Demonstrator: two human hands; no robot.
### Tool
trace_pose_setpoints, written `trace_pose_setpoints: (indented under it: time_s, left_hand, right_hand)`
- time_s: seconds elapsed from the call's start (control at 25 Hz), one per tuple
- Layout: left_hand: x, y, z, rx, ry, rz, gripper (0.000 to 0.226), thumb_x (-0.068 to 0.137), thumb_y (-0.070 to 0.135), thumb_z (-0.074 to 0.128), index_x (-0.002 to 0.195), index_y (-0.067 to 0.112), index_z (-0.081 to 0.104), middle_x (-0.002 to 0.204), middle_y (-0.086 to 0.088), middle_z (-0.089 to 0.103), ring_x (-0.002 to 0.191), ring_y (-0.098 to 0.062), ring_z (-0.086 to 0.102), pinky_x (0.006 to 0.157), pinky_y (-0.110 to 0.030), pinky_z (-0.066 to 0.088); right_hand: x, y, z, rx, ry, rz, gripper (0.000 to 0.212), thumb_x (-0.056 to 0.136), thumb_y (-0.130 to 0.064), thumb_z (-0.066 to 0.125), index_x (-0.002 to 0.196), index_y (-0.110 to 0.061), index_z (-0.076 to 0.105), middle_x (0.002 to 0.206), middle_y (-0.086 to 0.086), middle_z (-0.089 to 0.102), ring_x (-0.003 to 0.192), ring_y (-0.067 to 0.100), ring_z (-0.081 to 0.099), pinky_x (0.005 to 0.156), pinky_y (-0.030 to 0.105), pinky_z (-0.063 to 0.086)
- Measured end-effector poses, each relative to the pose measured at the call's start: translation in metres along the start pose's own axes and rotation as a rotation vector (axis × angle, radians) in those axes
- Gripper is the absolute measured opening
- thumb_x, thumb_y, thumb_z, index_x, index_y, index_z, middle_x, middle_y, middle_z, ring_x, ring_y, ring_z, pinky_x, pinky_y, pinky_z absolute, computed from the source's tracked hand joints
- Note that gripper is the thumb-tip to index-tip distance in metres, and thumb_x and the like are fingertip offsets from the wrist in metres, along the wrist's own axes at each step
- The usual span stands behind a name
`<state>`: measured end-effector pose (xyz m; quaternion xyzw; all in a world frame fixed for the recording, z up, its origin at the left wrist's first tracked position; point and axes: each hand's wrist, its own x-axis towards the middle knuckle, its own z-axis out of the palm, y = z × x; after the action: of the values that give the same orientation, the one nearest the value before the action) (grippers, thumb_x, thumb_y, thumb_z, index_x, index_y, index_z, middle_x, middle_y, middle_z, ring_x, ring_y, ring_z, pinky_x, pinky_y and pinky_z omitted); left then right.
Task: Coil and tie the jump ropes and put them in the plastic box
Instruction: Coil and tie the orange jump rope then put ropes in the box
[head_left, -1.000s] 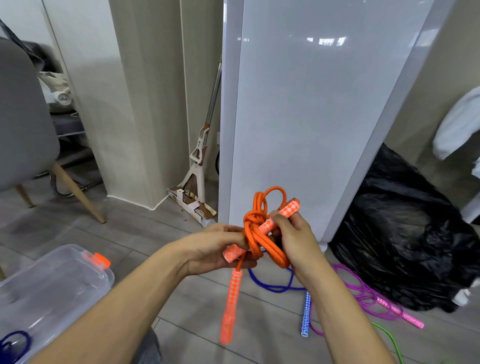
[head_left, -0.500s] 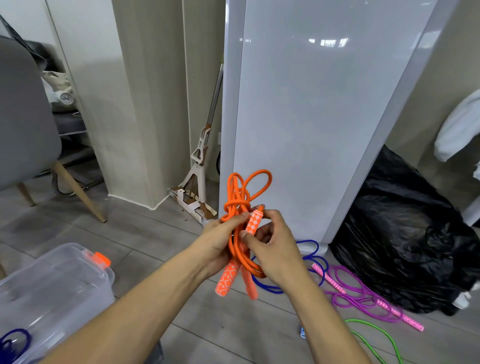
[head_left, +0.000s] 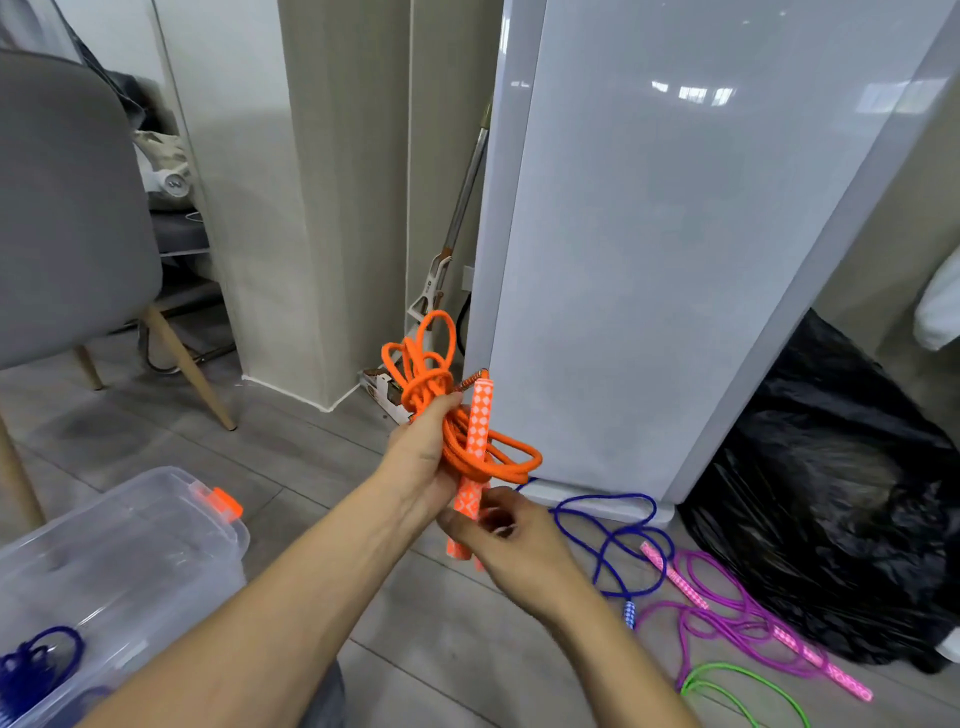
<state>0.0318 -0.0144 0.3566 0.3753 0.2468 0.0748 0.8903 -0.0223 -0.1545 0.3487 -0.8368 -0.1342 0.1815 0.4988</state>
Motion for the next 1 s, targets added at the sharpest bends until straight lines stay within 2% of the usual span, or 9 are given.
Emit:
trace_pose_setpoints:
  time_s: [0.08,0.28,0.36,0.44,0.52,0.64,0.76,0.88,1.0]
  left_hand:
    - [0.0,0.003,0.0,0.001,-0.047,0.003,0.012,0.088,0.017,0.064,0.097,0.009,0.066,0.082,-0.012,0.063,0.069,-0.024,0.063,0.072,-0.038,0.053]
    - [0.001,0.022,-0.007,-0.049,-0.079,0.003,0.01,0.092,0.016,0.054,0.085,0.011,0.059,0.072,-0.01,0.067,0.072,-0.025,0.067,0.072,-0.037,0.055]
    - [-0.002,0.02,-0.004,-0.053,-0.1,-0.046,0.013,0.092,0.02,0.057,0.09,0.008,0.061,0.078,-0.011,0.067,0.074,-0.026,0.068,0.069,-0.036,0.057]
    - [-0.006,0.014,0.0,-0.068,-0.121,-0.074,0.017,0.092,0.021,0.059,0.102,0.007,0.062,0.087,-0.012,0.068,0.084,-0.028,0.068,0.065,-0.035,0.06]
    - [-0.011,0.008,0.004,-0.087,-0.146,-0.108,0.022,0.093,0.022,0.06,0.107,0.006,0.063,0.092,-0.013,0.068,0.093,-0.029,0.066,0.066,-0.034,0.061]
    - [-0.012,0.007,0.004,-0.103,-0.154,-0.118,0.034,0.093,0.022,0.059,0.12,0.002,0.065,0.1,-0.011,0.069,0.1,-0.026,0.064,0.074,-0.034,0.06]
    - [-0.004,0.014,0.0,-0.138,-0.13,-0.079,0.032,0.091,0.025,0.067,0.117,0.006,0.067,0.095,-0.007,0.07,0.086,-0.019,0.066,0.069,-0.029,0.058]
    - [0.009,0.019,-0.006,-0.176,-0.004,-0.015,0.015,0.084,0.024,0.076,0.084,0.012,0.067,0.069,-0.001,0.065,0.058,-0.012,0.063,0.05,-0.024,0.055]
    - [0.027,0.032,-0.024,-0.243,0.164,0.076,0.021,0.084,0.016,0.076,0.072,0.014,0.059,0.05,0.003,0.058,0.037,-0.008,0.052,0.04,-0.019,0.046]
  right_hand:
    - [0.007,0.003,0.007,0.016,0.076,-0.023,0.022,0.086,-0.042,0.072,0.09,-0.021,0.071,0.075,-0.005,0.068,0.064,0.003,0.057,0.075,0.03,0.052]
    - [0.006,0.03,-0.033,-0.613,-0.094,0.267,0.02,0.073,-0.039,0.074,0.084,-0.03,0.06,0.089,-0.005,0.072,0.082,0.015,0.068,0.069,0.026,0.05]
    - [0.006,0.033,-0.034,-0.657,-0.014,0.222,0.052,0.063,-0.053,0.075,0.109,-0.038,0.059,0.117,-0.007,0.063,0.109,0.016,0.062,0.087,0.03,0.05]
    - [0.01,0.027,-0.019,-0.417,0.086,0.047,0.089,0.055,-0.063,0.078,0.134,-0.046,0.043,0.135,-0.016,0.048,0.125,0.009,0.05,0.098,0.029,0.044]
    - [0.013,0.018,0.001,-0.082,0.106,-0.127,0.075,0.063,-0.051,0.085,0.128,-0.053,0.048,0.129,-0.029,0.054,0.118,-0.007,0.052,0.096,0.02,0.045]
    - [0.015,0.013,0.016,0.077,0.081,-0.153,0.025,0.09,-0.026,0.068,0.101,-0.048,0.064,0.1,-0.024,0.072,0.088,-0.006,0.065,0.092,0.03,0.054]
    - [0.014,0.019,0.016,0.023,0.136,-0.135,0.015,0.088,-0.023,0.062,0.098,-0.033,0.058,0.079,-0.006,0.068,0.068,0.007,0.061,0.075,0.033,0.056]
    - [0.013,0.019,0.012,-0.03,0.113,-0.138,0.02,0.077,-0.026,0.063,0.095,-0.026,0.054,0.074,0.0,0.062,0.065,0.018,0.063,0.065,0.046,0.056]
    - [0.011,0.025,-0.006,-0.475,0.038,-0.132,0.02,0.085,-0.038,0.056,0.095,-0.032,0.04,0.083,-0.004,0.058,0.076,0.021,0.055,0.06,0.038,0.045]
